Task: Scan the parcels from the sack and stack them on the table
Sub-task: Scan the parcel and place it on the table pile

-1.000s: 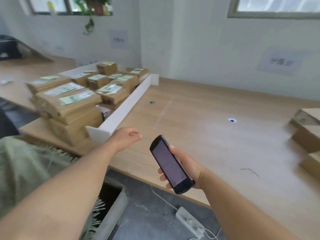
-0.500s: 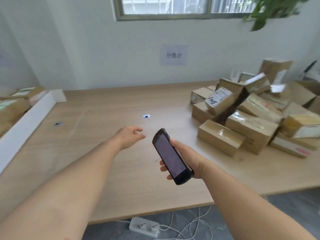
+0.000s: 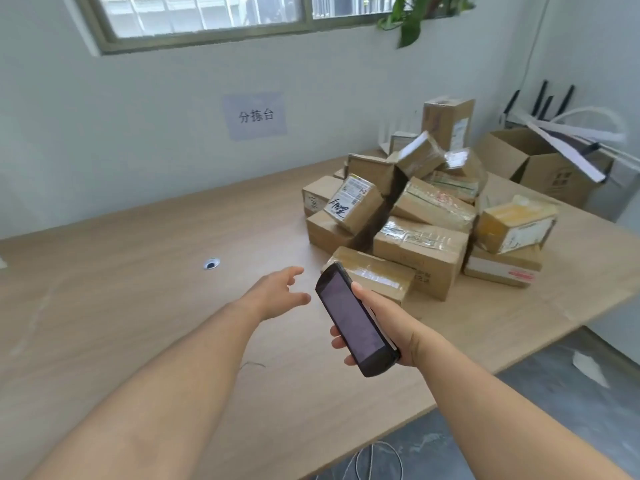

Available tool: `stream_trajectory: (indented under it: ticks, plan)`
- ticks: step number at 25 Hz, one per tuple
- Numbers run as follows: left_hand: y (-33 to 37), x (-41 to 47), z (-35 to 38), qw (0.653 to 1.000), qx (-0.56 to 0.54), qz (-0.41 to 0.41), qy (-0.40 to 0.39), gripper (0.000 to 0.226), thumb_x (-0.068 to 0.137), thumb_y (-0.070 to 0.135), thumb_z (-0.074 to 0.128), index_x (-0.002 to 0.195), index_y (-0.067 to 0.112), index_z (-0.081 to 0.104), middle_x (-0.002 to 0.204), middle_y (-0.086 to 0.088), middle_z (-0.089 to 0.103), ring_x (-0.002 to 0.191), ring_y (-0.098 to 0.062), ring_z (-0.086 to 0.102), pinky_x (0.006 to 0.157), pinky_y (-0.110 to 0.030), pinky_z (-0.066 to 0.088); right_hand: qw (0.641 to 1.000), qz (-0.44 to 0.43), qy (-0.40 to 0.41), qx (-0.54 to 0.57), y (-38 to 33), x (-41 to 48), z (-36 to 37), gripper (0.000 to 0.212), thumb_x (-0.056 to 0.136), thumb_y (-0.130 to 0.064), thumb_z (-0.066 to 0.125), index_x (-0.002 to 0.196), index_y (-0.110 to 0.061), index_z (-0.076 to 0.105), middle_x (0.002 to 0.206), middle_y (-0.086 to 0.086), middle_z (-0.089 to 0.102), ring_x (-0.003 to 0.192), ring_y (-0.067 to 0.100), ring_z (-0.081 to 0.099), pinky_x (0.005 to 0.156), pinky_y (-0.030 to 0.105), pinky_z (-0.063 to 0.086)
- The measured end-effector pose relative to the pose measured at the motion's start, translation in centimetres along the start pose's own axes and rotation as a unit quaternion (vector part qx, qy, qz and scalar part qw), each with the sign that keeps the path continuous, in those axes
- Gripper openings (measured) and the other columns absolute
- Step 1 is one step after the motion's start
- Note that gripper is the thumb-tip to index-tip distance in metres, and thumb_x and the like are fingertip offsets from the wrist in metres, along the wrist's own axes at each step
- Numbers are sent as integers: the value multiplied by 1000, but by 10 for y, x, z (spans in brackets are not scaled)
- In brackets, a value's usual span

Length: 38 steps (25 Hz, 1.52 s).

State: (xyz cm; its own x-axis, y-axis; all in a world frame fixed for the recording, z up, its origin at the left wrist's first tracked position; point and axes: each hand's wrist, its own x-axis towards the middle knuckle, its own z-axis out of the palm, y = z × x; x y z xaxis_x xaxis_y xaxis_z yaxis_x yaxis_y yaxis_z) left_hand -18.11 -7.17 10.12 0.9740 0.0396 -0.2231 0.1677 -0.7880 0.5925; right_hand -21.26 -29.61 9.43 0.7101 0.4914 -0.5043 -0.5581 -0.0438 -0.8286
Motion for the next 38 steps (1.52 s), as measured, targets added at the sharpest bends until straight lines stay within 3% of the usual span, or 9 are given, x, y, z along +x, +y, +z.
stream_trajectory:
  ticks: [5, 10, 14, 18, 22, 25, 29, 33, 38]
  plan:
    - [10, 65, 18, 998, 30, 38, -45, 77, 84, 32, 70, 149, 31, 29, 151, -3, 36, 136, -21, 39, 108, -38, 39, 998, 8, 33, 47, -4, 22, -28, 65, 95, -63, 44, 124, -7, 60, 102, 18, 69, 91, 29, 69, 81, 48, 57]
    - [20, 136, 28, 982, 119, 101, -104, 87, 79, 36, 74, 150, 34, 24, 151, 6, 32, 137, -18, 34, 103, -27, 35, 993, 13, 81, 87, -13, 43, -52, 66, 95, -63, 42, 125, -6, 58, 105, 19, 66, 91, 28, 67, 76, 45, 57]
    - [27, 180, 48, 946, 251, 140, -153, 104, 78, 43, 74, 154, 28, 5, 162, 1, 1, 148, -20, 7, 118, -41, 20, 987, 15, 109, 121, -15, 59, -67, 68, 95, -63, 41, 126, -5, 58, 105, 19, 66, 89, 26, 67, 74, 42, 57]
    - [33, 204, 69, 892, 368, 202, -170, 111, 77, 54, 70, 153, 28, -7, 161, -1, -11, 149, -22, -9, 121, -46, 7, 981, 18, 127, 142, -9, 72, -75, 68, 94, -62, 41, 126, -4, 58, 104, 18, 66, 89, 25, 66, 71, 40, 57]
    - [13, 206, 79, 871, 410, 196, -186, 108, 79, 57, 66, 153, 27, -7, 162, -2, -7, 149, -25, -6, 120, -46, 9, 980, 33, 130, 148, 1, 81, -77, 70, 92, -65, 44, 128, -7, 57, 103, 17, 67, 91, 26, 67, 74, 41, 58]
    - [3, 194, 72, 861, 439, 216, -141, 101, 77, 61, 63, 153, 29, 4, 155, -4, 20, 143, -27, 18, 116, -40, 20, 980, 44, 127, 145, 3, 87, -72, 70, 93, -65, 43, 126, -6, 59, 102, 17, 68, 90, 26, 68, 74, 42, 58]
    - [-17, 167, 57, 865, 453, 190, -106, 85, 69, 66, 62, 139, 28, 31, 137, -3, 34, 130, -24, 31, 109, -38, 26, 986, 48, 94, 129, 1, 95, -56, 71, 92, -66, 45, 125, -5, 61, 104, 17, 68, 92, 28, 67, 75, 45, 57]
    - [-45, 138, 54, 888, 412, 135, -150, 95, 67, 60, 68, 142, 24, 23, 158, -1, 2, 146, -25, 2, 116, -42, 21, 991, 51, 66, 108, -1, 95, -45, 68, 93, -64, 44, 127, -7, 59, 105, 17, 66, 91, 26, 67, 74, 43, 58]
    - [-46, 132, 20, 958, 212, 23, -192, 72, 82, 54, 61, 145, 31, 33, 145, 2, 42, 131, -21, 40, 102, -30, 38, 993, 52, 51, 94, 1, 92, -36, 69, 94, -64, 43, 126, -5, 60, 104, 18, 67, 88, 27, 68, 73, 44, 58]
